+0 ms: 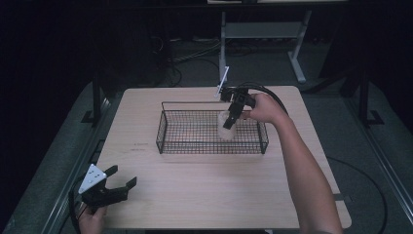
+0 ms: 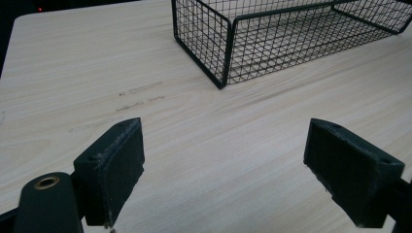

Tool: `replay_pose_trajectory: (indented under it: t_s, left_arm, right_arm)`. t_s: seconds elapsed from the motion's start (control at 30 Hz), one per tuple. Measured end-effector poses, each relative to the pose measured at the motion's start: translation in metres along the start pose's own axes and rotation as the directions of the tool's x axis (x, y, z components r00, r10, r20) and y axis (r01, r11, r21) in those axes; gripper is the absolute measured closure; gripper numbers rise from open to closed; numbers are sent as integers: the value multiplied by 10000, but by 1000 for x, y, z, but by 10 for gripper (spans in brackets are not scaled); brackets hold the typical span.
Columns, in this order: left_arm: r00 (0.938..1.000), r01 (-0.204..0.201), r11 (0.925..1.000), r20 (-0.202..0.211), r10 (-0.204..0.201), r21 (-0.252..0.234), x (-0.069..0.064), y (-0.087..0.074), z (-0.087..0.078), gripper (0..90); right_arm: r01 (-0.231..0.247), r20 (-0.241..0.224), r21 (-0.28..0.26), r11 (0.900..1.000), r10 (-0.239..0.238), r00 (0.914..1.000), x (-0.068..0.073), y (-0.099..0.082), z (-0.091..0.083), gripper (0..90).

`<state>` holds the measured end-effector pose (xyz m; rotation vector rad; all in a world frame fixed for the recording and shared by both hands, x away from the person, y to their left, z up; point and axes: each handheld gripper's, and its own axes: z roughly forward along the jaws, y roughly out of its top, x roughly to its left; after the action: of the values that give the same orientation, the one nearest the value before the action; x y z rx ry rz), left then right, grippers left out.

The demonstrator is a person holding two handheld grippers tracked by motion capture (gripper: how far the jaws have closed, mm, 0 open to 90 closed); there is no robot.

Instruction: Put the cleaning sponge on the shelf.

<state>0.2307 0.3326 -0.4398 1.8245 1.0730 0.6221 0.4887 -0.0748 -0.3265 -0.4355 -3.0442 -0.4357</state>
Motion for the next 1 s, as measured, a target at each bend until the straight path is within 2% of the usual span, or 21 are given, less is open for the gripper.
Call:
replay_pose_trajectory:
  t_s: [0.3,0.4,0.43,0.93,1.0]
  left_arm:
    - [9999,-132,9999,76,132,24,-3,1,2,140]
    - [9999,-109,9999,57,109,12,-2,1,1,140]
    - [9999,-102,9999,51,102,5,-2,1,1,140]
    - [10000,-58,10000,49,58,-39,-1,0,0,139]
    - [10000,-38,10000,64,39,-52,-1,0,0,139]
  right_arm:
    - [-255,-26,19,9997,255,9997,-11,0,18,281]
    - [-379,-143,112,9992,381,9992,-14,-1,26,281]
    - [-343,-46,249,9991,344,9994,-14,-1,31,281]
    - [-263,-90,363,9990,267,9996,-16,3,45,281]
    - [-326,-208,226,9992,331,9992,-16,1,48,281]
